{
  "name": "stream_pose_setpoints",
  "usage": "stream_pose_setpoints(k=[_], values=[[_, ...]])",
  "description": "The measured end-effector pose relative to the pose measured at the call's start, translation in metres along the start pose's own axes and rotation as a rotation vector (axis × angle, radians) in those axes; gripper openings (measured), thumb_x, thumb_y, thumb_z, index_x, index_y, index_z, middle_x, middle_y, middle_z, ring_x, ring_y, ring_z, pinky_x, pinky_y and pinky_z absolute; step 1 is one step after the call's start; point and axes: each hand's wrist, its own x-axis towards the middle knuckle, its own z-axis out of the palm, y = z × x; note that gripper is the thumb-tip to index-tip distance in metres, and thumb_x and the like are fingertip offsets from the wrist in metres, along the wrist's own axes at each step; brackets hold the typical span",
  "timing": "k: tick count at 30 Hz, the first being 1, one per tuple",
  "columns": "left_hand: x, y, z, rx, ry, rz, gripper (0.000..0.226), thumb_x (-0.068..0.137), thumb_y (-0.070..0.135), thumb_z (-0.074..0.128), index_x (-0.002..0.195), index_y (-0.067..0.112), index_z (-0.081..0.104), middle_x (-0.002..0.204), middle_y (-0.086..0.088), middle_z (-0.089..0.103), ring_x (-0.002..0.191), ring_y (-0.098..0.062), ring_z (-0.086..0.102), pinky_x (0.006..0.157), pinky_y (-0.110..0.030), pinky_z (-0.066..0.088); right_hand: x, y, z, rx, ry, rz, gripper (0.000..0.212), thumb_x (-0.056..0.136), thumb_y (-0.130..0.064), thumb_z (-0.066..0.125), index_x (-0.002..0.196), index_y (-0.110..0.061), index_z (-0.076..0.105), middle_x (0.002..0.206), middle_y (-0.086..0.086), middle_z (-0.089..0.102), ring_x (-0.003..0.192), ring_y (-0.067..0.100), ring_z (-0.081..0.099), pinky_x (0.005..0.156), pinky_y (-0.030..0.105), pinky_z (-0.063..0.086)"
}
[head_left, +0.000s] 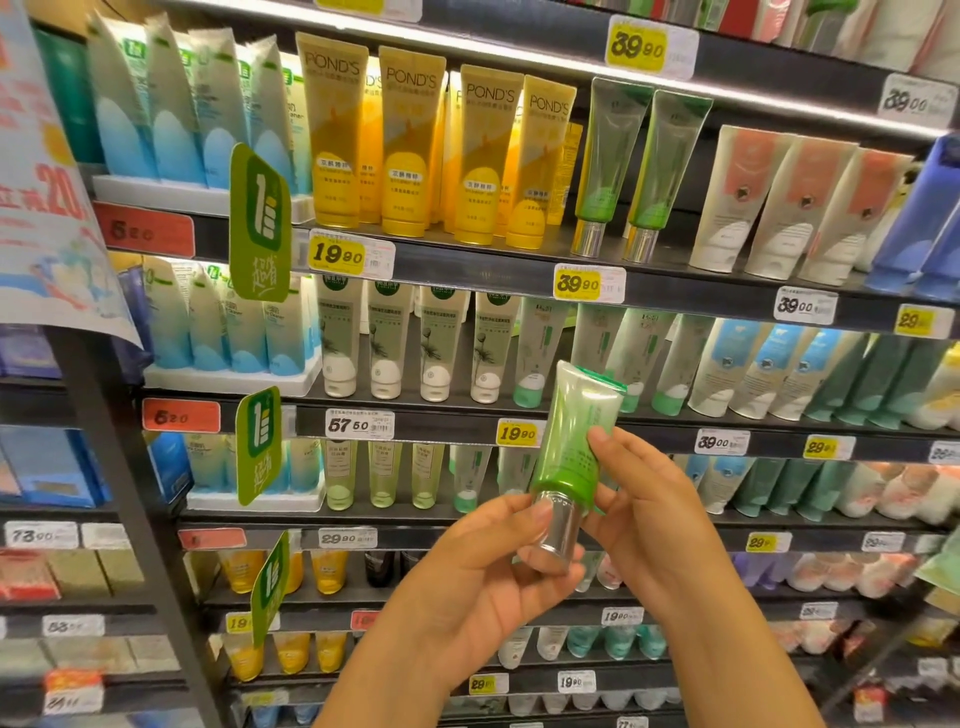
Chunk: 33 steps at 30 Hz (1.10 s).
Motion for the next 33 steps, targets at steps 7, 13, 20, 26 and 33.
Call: stream_pose_setpoints(k=[7,13,20,26,33], values=[[0.004,-0.001,0.006,-0.098,-0.022,-0.042,0.033,0.05,0.005,0.08,0.08,-0.006,0.07,0.074,-0.022,0.055,0.042,-0.012,0.05,0.053,-0.033,0.057,0.0,-0.003,-0.004,0.013,0.071,0.032,0.025,0.07,-0.025,0.064,0.09,-0.009,0.064,0.069,0.003,0.069,0.06,0.017,0.062,0.057,0.031,0.055],[0.019,-0.002,0.01,0.098,-0.031,-0.022,0.037,0.05,0.005,0.08,0.086,-0.003,0.073,0.079,-0.022,0.066,0.065,-0.027,0.067,0.06,-0.034,0.058,0.004,-0.019,-0.01,0.017,0.077,-0.032,0.028,0.071,-0.019,0.063,0.097,-0.007,0.062,0.073,0.003,0.072,0.062,0.014,0.068,0.056,0.028,0.057],[0.052,0.01,0.04,0.394,-0.023,0.11,0.04,0.065,0.003,0.069,0.104,0.005,0.065,0.094,-0.014,0.068,0.081,-0.024,0.065,0.079,-0.039,0.058,0.022,-0.055,-0.026,-0.12,0.11,-0.168,0.028,0.084,-0.013,0.062,0.111,-0.009,0.057,0.092,0.004,0.072,0.081,0.016,0.07,0.062,0.025,0.056],[0.083,0.021,0.066,0.694,-0.026,0.236,0.027,0.078,0.004,0.07,0.097,0.023,0.07,0.101,-0.007,0.07,0.085,-0.018,0.064,0.083,-0.036,0.054,0.041,-0.092,-0.044,-0.496,0.079,-0.274,0.027,0.08,-0.023,0.069,0.104,-0.027,0.058,0.102,0.002,0.068,0.088,0.011,0.068,0.07,0.022,0.055],[0.129,0.036,0.11,0.987,-0.078,0.442,0.033,0.068,0.026,0.08,0.093,0.043,0.068,0.098,-0.002,0.071,0.086,-0.014,0.066,0.078,-0.02,0.053,0.07,-0.137,-0.065,-0.429,0.058,-0.444,0.026,0.077,-0.016,0.069,0.103,-0.018,0.063,0.096,0.006,0.072,0.088,0.017,0.069,0.069,0.02,0.054]])
